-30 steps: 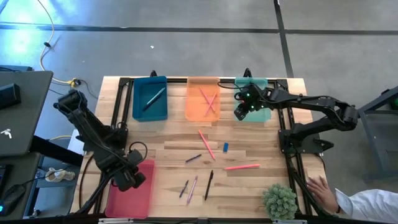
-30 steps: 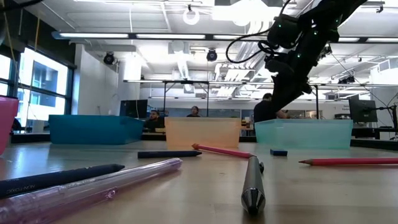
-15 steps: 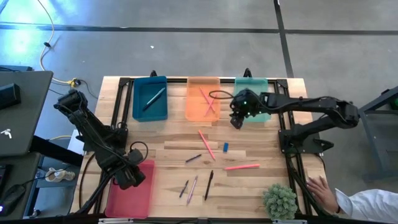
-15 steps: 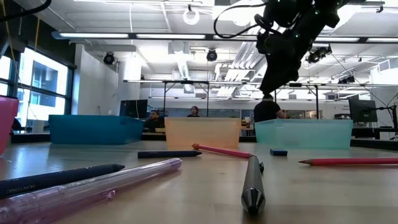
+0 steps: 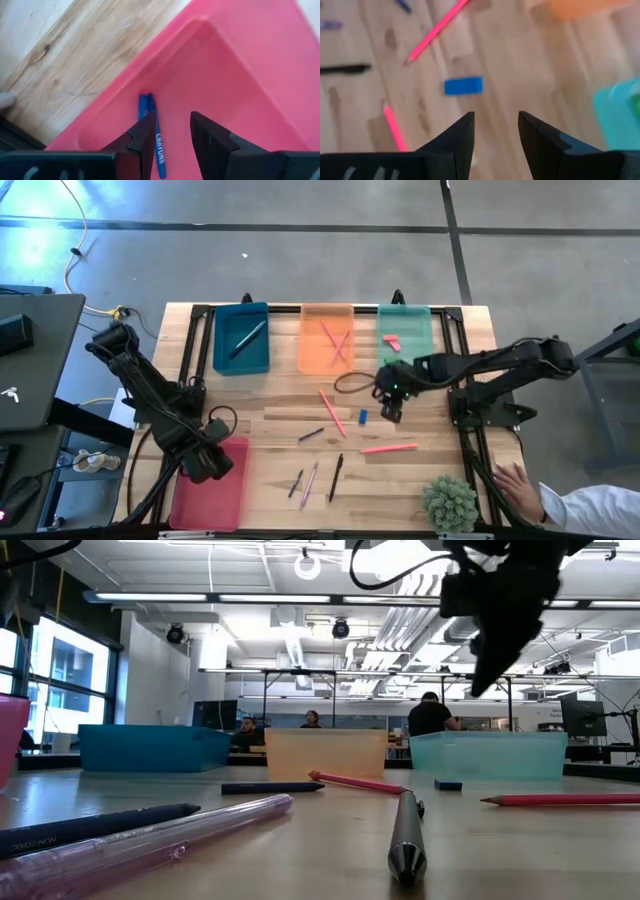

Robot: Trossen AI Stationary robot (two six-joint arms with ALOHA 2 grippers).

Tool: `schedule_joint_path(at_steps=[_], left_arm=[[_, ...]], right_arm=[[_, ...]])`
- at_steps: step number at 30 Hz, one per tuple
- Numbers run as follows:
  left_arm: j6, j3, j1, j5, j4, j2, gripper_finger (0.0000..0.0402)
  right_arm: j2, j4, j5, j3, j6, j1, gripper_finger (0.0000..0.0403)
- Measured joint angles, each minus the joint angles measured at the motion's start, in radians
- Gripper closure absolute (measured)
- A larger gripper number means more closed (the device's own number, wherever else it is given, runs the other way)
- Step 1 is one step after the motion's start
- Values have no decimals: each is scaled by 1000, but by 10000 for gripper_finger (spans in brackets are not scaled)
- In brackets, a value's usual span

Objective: Sort crayons/erasers/pens/pencils in bins
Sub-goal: Put the bottom pencil into the orange bin

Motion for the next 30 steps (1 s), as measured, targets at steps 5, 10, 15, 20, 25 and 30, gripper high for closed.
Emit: schedule_joint_path(at_steps=[5,10,15,20,25,30], left_arm=[[5,0,0,-79,0,-33,291],[28,0,9,-182,1,-78,291],[78,1,46,-242,3,-122,291],[127,1,79,-256,13,-139,291],[159,1,110,-255,13,-137,291],[194,1,160,-255,13,-137,291]], right_arm=[[0,-62,1,0,46,110,258],[0,-130,-4,0,120,199,258],[0,-232,-4,0,182,268,258],[0,-251,-3,0,223,324,258],[0,-261,-3,0,275,380,258],[0,-260,7,0,333,448,258]])
